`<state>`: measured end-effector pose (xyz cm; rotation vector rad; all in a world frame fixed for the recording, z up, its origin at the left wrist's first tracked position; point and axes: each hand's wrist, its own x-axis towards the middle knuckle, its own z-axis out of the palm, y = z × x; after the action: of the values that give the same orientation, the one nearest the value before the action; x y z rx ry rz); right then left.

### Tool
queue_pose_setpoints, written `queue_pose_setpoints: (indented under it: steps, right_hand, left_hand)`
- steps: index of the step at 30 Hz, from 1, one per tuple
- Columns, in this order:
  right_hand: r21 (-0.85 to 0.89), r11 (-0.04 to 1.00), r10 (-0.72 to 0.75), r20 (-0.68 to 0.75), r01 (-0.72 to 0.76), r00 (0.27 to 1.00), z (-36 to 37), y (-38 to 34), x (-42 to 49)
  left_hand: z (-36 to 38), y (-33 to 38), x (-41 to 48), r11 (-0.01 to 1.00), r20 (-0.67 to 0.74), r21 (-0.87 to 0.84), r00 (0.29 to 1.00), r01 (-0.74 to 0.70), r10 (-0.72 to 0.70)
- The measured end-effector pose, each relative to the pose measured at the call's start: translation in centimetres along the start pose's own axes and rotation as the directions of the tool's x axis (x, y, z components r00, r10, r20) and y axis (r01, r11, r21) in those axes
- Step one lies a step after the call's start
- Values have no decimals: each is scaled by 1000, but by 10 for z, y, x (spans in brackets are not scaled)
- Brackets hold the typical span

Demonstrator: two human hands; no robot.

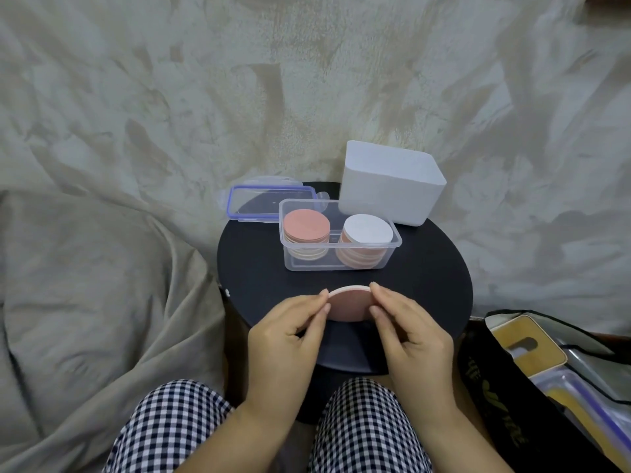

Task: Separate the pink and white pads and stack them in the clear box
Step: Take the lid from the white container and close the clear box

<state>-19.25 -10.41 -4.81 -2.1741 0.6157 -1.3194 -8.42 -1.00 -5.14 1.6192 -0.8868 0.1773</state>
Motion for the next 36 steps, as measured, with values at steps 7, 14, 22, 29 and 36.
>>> queue_pose_setpoints:
  steps: [7,14,22,29,36]
  right_hand:
    - [9,1000,-9,12,9,1000,-1,0,2]
    - [16,1000,13,35,-13,999,0,2,2]
    - [226,887,333,292,-403,897,-21,-18,81]
    - [15,872,380,607,-489,698,12,-36,184]
    - [-241,871,471,661,-429,584,62,-18,204]
  left_hand:
    - [-2,-2,-2,1000,-16,-24,1000,-19,18]
    - [-1,-8,-2,998,-1,-10,998,-59,59]
    - [-16,-13,35,998,5,-70,1000,10,-10]
    - [-4,-35,75,963,147,-40,955,266,-258]
    - [0,-47,73,972,159,-32,961,233,-225]
